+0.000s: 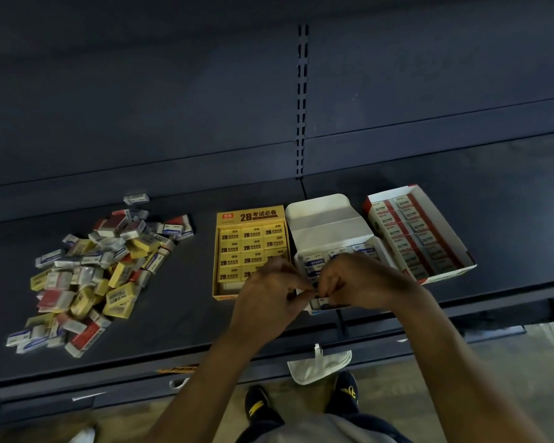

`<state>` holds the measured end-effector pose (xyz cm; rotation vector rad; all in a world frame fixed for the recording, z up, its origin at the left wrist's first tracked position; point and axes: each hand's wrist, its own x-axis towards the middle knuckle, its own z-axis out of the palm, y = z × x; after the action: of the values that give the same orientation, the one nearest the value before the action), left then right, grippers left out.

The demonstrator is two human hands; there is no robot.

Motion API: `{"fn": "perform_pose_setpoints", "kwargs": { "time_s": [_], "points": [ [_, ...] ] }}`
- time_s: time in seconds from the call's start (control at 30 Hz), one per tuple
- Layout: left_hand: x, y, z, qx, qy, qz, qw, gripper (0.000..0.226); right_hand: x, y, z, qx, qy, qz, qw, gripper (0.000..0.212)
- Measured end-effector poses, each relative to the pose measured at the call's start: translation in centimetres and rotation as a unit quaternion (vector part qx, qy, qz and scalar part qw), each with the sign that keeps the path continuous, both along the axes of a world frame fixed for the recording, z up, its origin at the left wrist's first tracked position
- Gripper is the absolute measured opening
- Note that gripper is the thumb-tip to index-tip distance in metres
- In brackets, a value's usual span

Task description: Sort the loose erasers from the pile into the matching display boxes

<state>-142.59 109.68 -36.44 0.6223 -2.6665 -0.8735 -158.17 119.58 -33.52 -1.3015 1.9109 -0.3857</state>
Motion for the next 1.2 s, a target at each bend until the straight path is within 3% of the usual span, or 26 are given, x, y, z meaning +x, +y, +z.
{"fn": "perform_pose_setpoints", "kwargs": {
  "time_s": [0.37,0.5,0.63,0.73,0.9,1.03,1.2],
  "points": [
    [-2.3,0.4,2.2,-0.046,-0.223,0.009,0.974,0.032,0.4,-1.0,0.5,0.011,0.045,0.013,0.999,0.011],
    [-3.3,0.7,2.3,-0.048,-0.249,0.027,0.967,0.044,0.8,-1.4,0.5,0.020,0.080,0.034,0.996,0.011],
    [-3.6,1.1,2.2,-0.062,-0.251,0.019,0.966,0.038,1.4,-1.7,0.9,0.015,0.097,0.038,0.994,0.025],
    [-3.6,1.0,2.0,-0.049,-0.239,0.018,0.970,0.038,1.4,-1.9,1.2,0.018,0.102,0.043,0.994,0.030],
    [-1.8,-0.2,1.4,0.000,-0.135,0.005,0.991,0.021,0.4,-1.9,0.6,0.035,0.101,0.076,0.991,0.012],
    [0.1,-1.4,1.3,0.004,-0.021,0.021,1.000,0.019,0.5,-2.4,0.9,-0.063,0.102,-0.004,0.993,0.008],
    [2.2,-2.8,1.5,0.001,0.009,0.088,0.996,0.015,2.4,-4.4,1.1,-0.133,0.078,-0.046,0.987,0.010]
  ]
}}
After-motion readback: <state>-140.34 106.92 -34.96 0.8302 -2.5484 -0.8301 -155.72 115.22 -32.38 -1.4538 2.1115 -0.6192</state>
